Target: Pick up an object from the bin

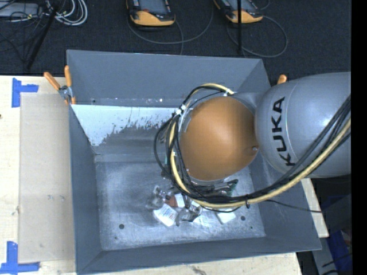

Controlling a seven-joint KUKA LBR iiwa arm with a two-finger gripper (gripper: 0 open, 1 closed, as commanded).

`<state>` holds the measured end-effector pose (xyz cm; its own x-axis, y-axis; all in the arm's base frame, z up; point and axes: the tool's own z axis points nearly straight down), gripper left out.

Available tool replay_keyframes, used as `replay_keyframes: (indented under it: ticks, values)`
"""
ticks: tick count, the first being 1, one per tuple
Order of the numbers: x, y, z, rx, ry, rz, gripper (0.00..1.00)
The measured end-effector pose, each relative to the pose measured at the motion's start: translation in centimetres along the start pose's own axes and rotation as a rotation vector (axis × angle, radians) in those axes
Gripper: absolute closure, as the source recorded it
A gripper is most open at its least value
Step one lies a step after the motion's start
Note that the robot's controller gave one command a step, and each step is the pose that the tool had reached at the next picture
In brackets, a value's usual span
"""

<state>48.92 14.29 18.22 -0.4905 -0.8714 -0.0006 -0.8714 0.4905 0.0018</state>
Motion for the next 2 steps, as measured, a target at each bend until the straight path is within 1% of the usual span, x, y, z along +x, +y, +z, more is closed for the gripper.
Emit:
replay_keyframes:
  ticks: [1, 2]
  values:
    - [0.0, 0.0, 0.0, 0.0, 0.0, 0.001, 1.0]
    - [-0.3, -0.4, 2.0, 0.007, -0.003, -0.132, 1.0]
